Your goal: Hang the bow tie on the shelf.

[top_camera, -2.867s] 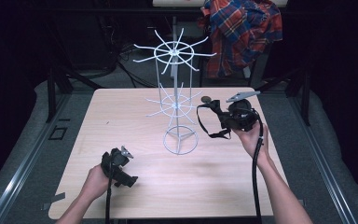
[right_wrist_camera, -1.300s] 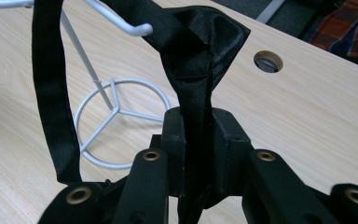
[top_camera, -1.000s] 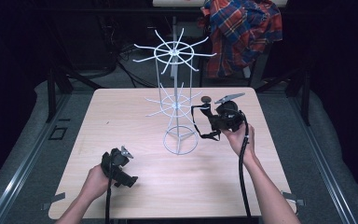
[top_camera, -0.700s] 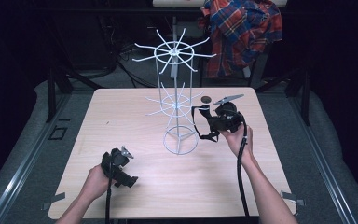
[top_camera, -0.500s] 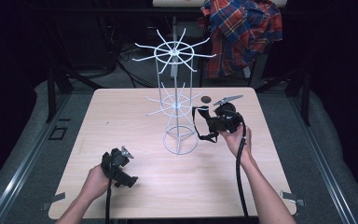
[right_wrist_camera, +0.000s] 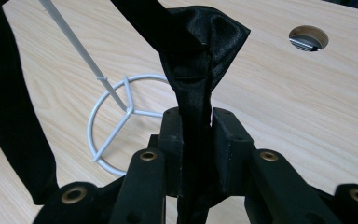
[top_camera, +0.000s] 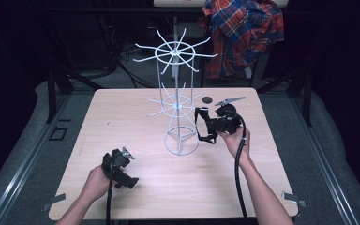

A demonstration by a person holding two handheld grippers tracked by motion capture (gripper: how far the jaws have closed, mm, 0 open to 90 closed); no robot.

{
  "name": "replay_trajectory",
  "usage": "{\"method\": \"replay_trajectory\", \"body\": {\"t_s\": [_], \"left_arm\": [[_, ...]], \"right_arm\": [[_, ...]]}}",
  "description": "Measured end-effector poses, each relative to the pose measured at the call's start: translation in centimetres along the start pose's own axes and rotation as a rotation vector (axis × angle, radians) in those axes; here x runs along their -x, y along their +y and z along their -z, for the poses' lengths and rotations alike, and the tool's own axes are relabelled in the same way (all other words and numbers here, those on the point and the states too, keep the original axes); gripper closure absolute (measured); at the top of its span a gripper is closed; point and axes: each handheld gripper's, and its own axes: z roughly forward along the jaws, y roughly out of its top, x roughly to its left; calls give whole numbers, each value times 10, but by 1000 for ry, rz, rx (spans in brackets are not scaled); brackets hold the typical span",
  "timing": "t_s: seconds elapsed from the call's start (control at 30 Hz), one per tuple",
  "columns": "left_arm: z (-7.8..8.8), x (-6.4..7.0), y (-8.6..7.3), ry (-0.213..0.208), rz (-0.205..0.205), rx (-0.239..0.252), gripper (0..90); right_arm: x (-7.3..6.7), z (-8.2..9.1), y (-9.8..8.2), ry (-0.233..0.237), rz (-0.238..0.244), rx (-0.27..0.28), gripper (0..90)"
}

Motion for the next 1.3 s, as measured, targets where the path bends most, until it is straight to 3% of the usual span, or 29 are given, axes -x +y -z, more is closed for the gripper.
{"method": "replay_trajectory", "body": {"t_s": [0.53,0.73,0.87,1.3], "left_arm": [[0,1,0,-4,1,-3,0],[0,0,0,-5,1,-6,0],[0,0,0,-7,0,-8,0],[0,1,0,-4,2,-2,0]], "right_arm": [[-8,-8,2,18,5,-5,718],[-10,-8,2,44,15,-13,623],[-10,-4,3,53,21,-4,551],[-17,24,6,64,66,-9,458]]}}
